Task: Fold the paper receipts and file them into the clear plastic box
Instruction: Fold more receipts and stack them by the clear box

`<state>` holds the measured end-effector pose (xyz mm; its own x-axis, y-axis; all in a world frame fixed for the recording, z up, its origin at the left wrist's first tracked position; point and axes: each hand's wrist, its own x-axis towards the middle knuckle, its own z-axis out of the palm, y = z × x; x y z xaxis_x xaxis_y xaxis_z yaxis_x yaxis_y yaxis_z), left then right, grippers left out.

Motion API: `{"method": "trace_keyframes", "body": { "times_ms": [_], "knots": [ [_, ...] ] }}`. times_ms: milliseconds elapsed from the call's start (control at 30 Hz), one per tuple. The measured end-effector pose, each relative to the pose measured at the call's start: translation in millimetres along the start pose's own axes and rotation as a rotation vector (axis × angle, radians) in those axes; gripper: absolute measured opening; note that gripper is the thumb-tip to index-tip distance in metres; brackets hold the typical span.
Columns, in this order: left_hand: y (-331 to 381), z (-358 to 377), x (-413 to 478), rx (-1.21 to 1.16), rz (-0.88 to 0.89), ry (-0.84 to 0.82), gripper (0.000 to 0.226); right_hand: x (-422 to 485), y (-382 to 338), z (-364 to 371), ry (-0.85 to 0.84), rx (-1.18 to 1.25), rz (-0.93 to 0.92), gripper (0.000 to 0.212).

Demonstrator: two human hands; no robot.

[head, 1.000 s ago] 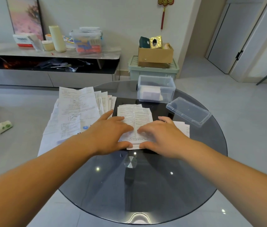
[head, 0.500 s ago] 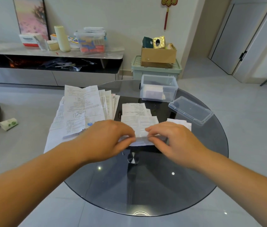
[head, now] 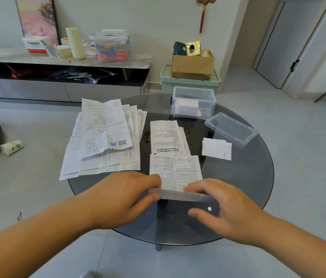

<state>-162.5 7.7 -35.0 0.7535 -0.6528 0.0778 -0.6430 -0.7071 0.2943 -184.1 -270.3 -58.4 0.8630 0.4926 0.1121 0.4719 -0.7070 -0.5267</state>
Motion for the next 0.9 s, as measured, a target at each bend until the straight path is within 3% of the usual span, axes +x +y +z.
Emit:
{"method": "trace_keyframes", "body": {
  "times_ms": [133,300,367,467,633,800,900],
  "knots": [
    [4.1,-1.9,8.6,-0.145,-0.145,0.047,0.013,9.4,-5.0,-3.9,0.122,0.201,0.137,0.016],
    [3.5,-3.9,32.6,-0.308,-0.334,0.159,0.007,34.9,-6.7,-4.9,0.222,0.309,0.332,0.066],
    [4.5,-1.0,41.8,-0.324,-0.393,0.157,0.014,41.7,-5.4,-2.9,0.237,0.308,0.382,0.080],
    [4.5,6.9,49.1,-0.287,-0.459,0.147,0.044,46.0,-2.4,2.9,0.203,0.161,0.408,0.085],
    [4.2,21.0,50.2,-0.131,-0.424,0.116,0.087,46.8,3.9,10.5,0.204,-0.119,0.377,0.068],
    [2.8,26.0,45.4,0.075,-0.301,0.101,0.056,45.3,5.4,13.2,0.177,-0.174,0.320,0.041],
    [2.9,25.1,42.2,0.167,-0.169,0.100,0.047,44.7,6.7,15.0,0.160,-0.185,0.311,0.039]
  ]
}}
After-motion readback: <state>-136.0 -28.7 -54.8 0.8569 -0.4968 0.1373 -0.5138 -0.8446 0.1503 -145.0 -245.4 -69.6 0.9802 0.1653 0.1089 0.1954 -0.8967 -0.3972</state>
